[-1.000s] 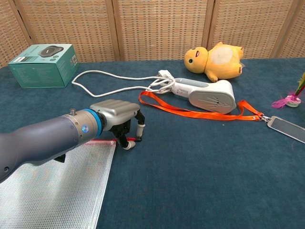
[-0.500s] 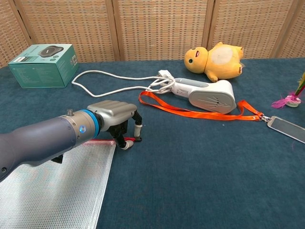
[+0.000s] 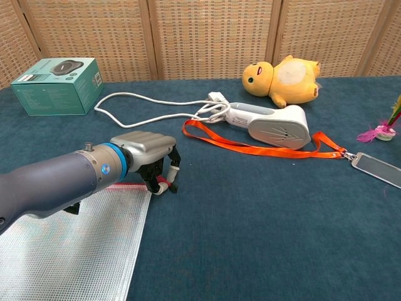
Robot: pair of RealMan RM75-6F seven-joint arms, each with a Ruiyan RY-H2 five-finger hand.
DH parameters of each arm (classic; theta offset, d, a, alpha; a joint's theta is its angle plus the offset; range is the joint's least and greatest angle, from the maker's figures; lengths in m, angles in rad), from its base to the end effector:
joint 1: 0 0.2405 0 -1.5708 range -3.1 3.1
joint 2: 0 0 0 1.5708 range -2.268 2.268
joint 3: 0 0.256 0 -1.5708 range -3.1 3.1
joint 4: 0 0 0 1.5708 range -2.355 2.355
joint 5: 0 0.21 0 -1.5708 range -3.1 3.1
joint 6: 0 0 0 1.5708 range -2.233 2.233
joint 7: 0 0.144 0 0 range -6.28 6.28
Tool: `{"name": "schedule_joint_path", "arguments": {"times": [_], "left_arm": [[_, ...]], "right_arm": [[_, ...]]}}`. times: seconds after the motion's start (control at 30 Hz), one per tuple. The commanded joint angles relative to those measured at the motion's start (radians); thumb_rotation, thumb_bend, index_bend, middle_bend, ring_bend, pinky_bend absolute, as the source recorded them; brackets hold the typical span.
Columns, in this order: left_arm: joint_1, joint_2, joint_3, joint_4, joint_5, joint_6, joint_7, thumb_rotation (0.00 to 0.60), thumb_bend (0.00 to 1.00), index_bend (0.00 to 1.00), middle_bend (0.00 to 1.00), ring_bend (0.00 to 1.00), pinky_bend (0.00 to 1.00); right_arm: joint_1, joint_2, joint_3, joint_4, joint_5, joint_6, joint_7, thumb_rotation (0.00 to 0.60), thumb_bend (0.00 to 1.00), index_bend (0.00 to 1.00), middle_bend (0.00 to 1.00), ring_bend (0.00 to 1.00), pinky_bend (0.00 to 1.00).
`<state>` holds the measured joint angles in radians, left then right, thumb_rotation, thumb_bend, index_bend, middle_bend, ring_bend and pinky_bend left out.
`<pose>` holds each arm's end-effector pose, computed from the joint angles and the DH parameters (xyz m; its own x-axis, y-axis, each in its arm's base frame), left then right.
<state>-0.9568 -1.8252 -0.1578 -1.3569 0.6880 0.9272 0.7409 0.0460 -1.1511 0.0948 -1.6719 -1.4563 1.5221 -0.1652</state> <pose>-0.0954 0.3346 -0.1093 0.5949 0.3795 0.7086 0.7956 -0.4034 -0.4519 -0.3036 -0.1770 0.1571 0.4575 0.0492 0.8878 -0.8883 0.0696 0.4539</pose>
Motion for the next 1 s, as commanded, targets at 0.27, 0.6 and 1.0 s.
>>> {"name": "schedule_joint_path", "arguments": {"times": [0.27, 0.6, 1.0], "left_arm": [[0.007, 0.03, -0.006, -0.045, 0.019, 0.013, -0.027, 0.6, 0.71, 0.72, 1.0, 0.99, 1.0], [0.049, 0.161, -0.078, -0.187, 0.138, -0.039, -0.261, 0.6, 0.82, 0.83, 1.0, 0.99, 1.0], [0.075, 0.239, -0.13, -0.27, 0.353, -0.013, -0.483, 0.6, 0.84, 0.85, 1.0, 1.0, 1.0]], "right_arm": [[0.0, 0.001, -0.005, -0.002, -0.009, -0.001, 0.003, 0.6, 0.0, 0.0, 0.0, 0.0, 0.0], [0.042, 0.006, -0.013, -0.031, -0.008, -0.081, -0.008, 0.6, 0.0, 0.01, 0.0, 0.0, 0.0], [0.336, 0.127, 0.111, -0.185, 0.157, -0.555, 0.241, 0.6, 0.0, 0.2, 0.8, 0.73, 0.9]]}}
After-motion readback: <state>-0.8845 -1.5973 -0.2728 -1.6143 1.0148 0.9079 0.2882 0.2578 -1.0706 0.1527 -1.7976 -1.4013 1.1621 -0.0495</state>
